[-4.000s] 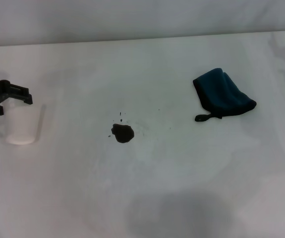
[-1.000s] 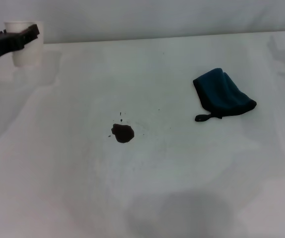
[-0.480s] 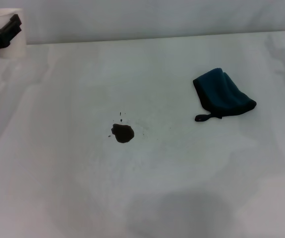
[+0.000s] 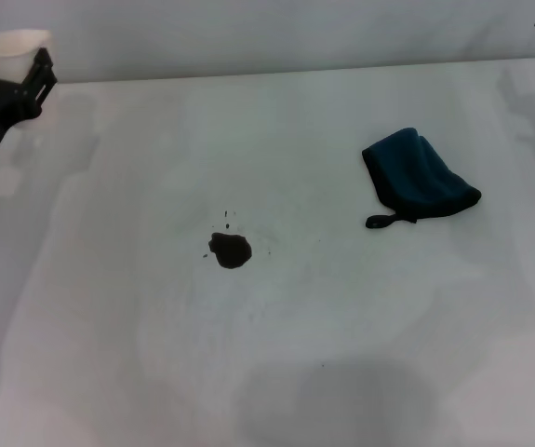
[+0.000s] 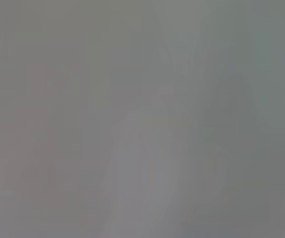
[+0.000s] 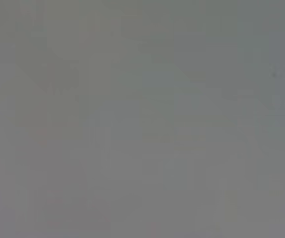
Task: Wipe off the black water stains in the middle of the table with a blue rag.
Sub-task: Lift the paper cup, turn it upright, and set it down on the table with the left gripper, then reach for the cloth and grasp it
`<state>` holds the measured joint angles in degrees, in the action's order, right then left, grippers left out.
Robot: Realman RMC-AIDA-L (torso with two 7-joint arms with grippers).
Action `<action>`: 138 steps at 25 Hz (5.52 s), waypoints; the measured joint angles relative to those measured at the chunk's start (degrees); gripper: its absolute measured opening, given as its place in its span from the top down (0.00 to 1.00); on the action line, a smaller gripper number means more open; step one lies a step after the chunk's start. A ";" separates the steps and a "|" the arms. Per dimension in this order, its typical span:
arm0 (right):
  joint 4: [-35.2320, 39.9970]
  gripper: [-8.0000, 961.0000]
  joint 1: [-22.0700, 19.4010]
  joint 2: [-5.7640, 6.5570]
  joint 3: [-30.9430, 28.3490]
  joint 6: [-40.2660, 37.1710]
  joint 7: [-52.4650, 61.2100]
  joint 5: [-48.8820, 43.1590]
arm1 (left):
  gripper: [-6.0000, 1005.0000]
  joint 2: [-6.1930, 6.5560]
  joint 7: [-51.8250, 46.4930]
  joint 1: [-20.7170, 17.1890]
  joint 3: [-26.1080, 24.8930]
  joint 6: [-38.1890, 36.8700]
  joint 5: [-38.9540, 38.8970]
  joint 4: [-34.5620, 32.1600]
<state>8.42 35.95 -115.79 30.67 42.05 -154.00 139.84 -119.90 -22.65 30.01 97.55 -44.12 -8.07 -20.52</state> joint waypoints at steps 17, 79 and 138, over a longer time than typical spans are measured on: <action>-0.24 0.09 1.24 0.04 0.26 0.06 0.01 -0.01 | 0.29 -0.29 20.13 -2.32 26.99 -4.55 -35.92 2.49; -0.73 0.09 2.60 0.15 0.53 0.32 0.01 -0.44 | 0.11 -0.07 9.58 -12.50 35.00 -2.04 -36.93 -2.58; -0.16 0.09 4.27 0.23 4.22 0.50 -0.61 -0.44 | 0.11 0.83 19.04 -20.02 40.89 -15.37 -33.69 -0.67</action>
<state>8.26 40.21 -115.56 34.89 42.54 -154.61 139.39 -119.07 -3.61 9.99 138.44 -59.49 -41.77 -21.18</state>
